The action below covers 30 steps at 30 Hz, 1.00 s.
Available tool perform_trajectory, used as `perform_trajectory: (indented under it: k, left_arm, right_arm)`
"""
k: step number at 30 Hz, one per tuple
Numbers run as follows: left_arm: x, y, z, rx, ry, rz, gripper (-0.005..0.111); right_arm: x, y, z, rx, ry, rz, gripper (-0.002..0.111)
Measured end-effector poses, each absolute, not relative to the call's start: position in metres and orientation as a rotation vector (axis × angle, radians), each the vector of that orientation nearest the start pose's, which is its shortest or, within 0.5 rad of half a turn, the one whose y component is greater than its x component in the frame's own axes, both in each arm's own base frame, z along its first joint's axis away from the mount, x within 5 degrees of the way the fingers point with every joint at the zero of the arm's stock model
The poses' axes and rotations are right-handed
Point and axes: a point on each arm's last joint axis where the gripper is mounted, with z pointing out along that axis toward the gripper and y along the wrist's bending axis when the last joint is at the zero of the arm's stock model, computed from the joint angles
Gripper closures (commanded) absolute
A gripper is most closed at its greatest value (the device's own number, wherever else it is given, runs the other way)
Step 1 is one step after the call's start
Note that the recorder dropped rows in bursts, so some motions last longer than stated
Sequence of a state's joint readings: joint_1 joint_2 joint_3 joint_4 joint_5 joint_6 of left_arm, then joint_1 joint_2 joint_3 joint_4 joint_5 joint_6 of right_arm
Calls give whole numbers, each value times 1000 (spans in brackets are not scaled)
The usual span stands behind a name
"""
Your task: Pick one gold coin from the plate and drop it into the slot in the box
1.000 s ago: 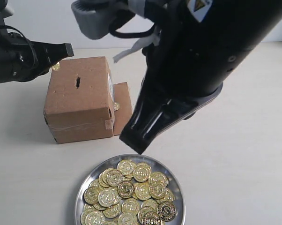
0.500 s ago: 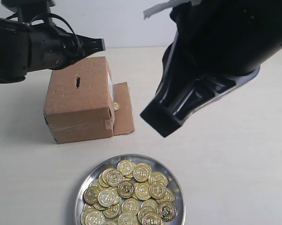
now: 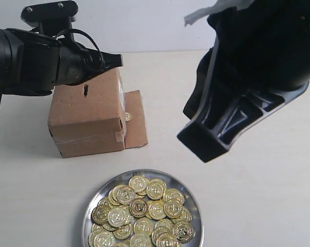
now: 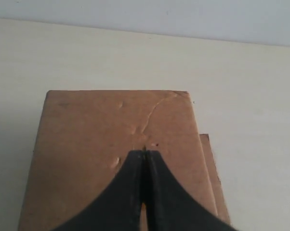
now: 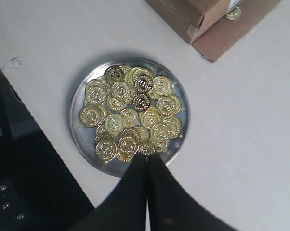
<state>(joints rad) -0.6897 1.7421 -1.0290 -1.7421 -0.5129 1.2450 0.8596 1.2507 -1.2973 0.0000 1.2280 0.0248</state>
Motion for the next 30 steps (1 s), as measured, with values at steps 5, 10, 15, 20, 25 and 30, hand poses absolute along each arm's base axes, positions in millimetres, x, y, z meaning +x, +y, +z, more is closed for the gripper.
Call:
perform_trajectory:
  k: [5,10,15,20,25,30]
  left_arm:
    - [316,-186,207,-102,2200,-75,107]
    - [320,-181,206,-115,2205,-83,107]
    - [321,-186,198,-87,2234,-114,107]
    - [322,-186,192,-80,2248,-105,107]
    - [322,-186,192,-85,2246,-96,107]
    - [319,-183,186,-79,2263,-82,107]
  right_arm:
    - [153,178,378,-1094,2467,280,108]
    - [153,178,378,-1094,2467,280,108]
    - [153,178,378,-1094,2467,280,108]
    - [153,178,378,-1094,2467,280,108]
    - [153,178,378,-1094,2467,280,108]
    - [153,178,378,-1094,2467,280,108]
